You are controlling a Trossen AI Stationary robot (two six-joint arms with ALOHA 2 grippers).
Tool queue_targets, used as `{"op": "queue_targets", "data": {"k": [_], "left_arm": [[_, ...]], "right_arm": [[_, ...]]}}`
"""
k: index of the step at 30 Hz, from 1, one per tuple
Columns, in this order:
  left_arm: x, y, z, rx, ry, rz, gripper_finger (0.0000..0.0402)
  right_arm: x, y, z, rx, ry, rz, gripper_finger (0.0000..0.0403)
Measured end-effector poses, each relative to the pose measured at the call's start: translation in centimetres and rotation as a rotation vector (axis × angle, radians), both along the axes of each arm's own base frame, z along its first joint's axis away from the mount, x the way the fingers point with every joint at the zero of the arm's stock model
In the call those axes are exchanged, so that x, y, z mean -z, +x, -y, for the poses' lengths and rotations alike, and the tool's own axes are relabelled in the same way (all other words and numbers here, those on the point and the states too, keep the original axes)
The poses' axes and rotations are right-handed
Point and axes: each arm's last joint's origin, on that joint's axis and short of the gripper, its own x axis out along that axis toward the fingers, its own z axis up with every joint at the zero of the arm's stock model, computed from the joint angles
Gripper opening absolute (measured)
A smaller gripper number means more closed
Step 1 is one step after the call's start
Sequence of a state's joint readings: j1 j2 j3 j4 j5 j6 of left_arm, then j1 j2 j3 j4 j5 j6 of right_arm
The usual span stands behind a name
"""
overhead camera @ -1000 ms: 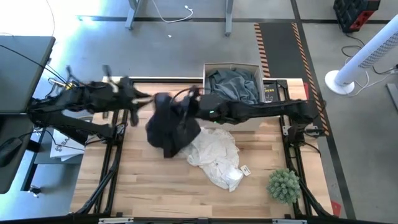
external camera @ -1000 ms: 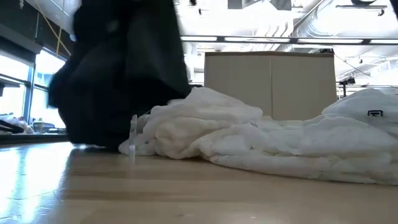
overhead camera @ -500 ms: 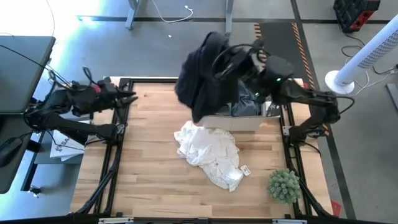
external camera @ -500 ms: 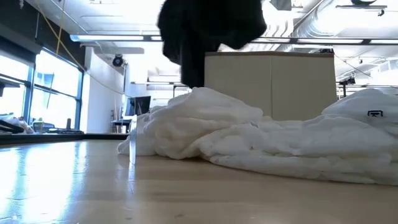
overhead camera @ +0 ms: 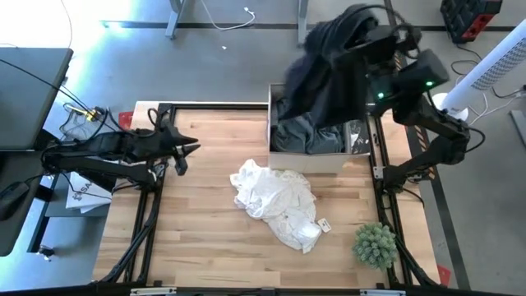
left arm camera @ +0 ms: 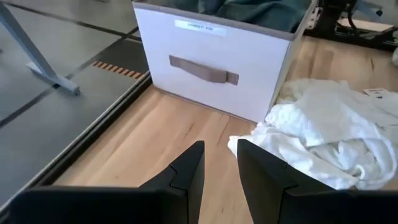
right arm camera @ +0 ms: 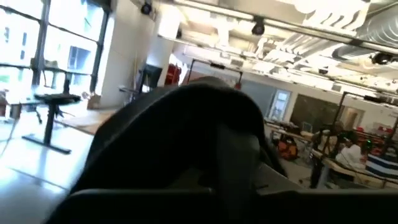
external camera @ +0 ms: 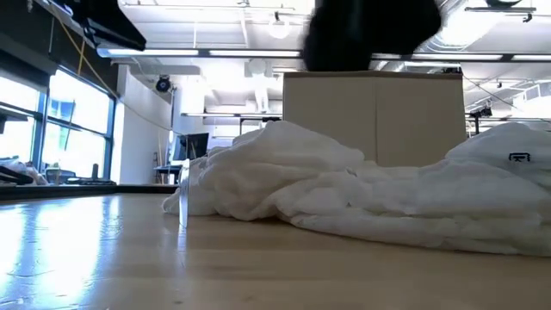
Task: Sort clothes
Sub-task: Put the black shorts into the laundry organizer
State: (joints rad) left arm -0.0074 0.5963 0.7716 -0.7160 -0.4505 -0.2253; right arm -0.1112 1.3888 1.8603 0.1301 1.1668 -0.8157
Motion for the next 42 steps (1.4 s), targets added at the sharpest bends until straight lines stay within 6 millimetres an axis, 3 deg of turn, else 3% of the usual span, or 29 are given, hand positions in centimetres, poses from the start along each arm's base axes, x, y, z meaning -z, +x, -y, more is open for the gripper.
{"op": "queue_targets", "data": {"k": [11, 15, 18, 22, 26, 31, 34, 38, 42], "left_arm": [[0.1, 0.2, 0.0, -0.001, -0.008, 0.009, 0.0093], [0.1, 0.2, 0.0, -0.001, -0.008, 0.009, 0.0093], [0.1, 0.2, 0.0, -0.002, -0.009, 0.012, 0.0093], [0.1, 0.2, 0.0, -0.002, -0.009, 0.012, 0.0093], [0.1, 0.2, 0.0, -0.001, -0.009, 0.011, 0.0093], [0.2, 0.2, 0.0, -0.001, -0.009, 0.008, 0.0093], [0.2, 0.2, 0.0, 0.0, -0.009, 0.008, 0.0093], [0.2, 0.2, 0.0, -0.001, -0.009, 0.008, 0.0093], [0.2, 0.2, 0.0, -0.001, -0.009, 0.008, 0.0093]], "right_arm": [[4.5, 3.0, 0.2, -0.384, 0.19, -0.068, 0.0003], [6.0, 3.9, 1.3, -0.412, 0.276, -0.104, 0.0003], [9.1, 5.0, 2.7, -0.385, 0.4, -0.19, 0.0003], [15.4, 6.6, 5.1, -0.367, 0.595, -0.263, 0.0003], [24.3, 7.6, 7.1, -0.371, 0.796, -0.325, 0.0003], [35.6, 6.2, 8.3, -0.308, 1.015, -0.333, 0.0003], [39.8, 4.9, 8.9, -0.268, 1.096, -0.283, 0.0003], [41.0, 4.2, 9.7, -0.285, 1.145, -0.245, 0.0006], [38.3, 4.7, 10.2, -0.343, 1.135, -0.269, 0.0023]]}}
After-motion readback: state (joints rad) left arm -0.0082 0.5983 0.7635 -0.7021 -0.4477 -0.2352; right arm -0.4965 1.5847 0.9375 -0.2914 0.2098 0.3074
